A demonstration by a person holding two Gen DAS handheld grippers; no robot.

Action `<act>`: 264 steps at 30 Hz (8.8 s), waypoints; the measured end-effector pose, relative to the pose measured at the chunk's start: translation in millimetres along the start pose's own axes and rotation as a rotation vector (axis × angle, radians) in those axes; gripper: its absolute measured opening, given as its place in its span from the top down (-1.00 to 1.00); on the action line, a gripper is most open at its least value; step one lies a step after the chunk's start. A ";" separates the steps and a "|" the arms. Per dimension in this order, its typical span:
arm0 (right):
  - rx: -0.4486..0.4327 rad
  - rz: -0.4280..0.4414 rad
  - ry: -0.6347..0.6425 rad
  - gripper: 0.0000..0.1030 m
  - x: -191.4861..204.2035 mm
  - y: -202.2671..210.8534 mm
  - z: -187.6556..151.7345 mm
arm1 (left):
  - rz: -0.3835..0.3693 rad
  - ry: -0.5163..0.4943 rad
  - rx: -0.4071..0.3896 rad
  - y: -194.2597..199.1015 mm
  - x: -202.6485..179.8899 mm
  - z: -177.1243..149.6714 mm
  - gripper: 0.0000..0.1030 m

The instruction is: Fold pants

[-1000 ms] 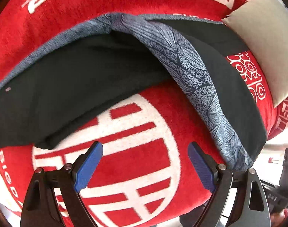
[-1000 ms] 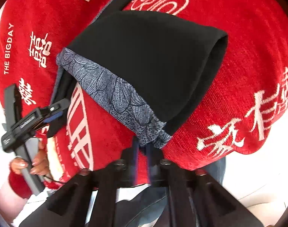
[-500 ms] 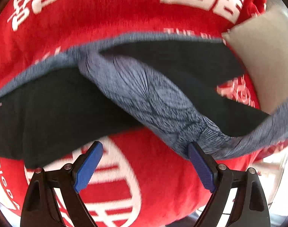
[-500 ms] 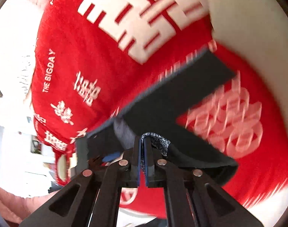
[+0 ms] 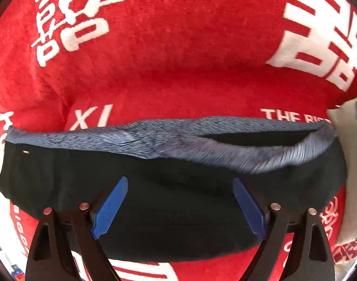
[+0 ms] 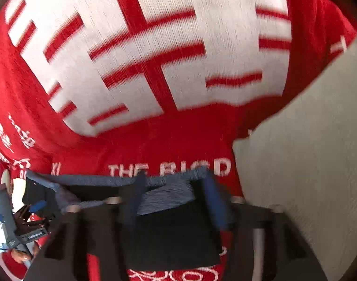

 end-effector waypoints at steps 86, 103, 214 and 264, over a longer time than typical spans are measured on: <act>0.318 0.582 -0.290 -0.02 319.1 -152.3 -248.0 | 0.123 -0.039 0.102 -70.0 245.5 -54.3 -1.00; 0.244 0.476 -0.239 0.88 346.8 -142.4 -252.7 | 0.101 -0.152 0.074 -59.0 228.4 -74.6 -1.00; 0.139 0.084 -0.023 -0.16 166.9 37.8 -286.3 | -0.085 0.152 0.255 120.2 217.2 -331.5 -1.00; -0.186 0.322 -0.613 0.76 -45.7 -57.9 -131.8 | -0.092 -0.123 -0.018 -16.3 -85.5 -9.6 -0.24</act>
Point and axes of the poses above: each gripper's, at about its wrist camera, not at the fingertips, and y roughly against the way its jaws point, x to its left, z to its top, the point moved 1 cm from there along -y, roughly the way its jaws point, and after that the axes turned 1 degree about -y, right-handed, at the moved point
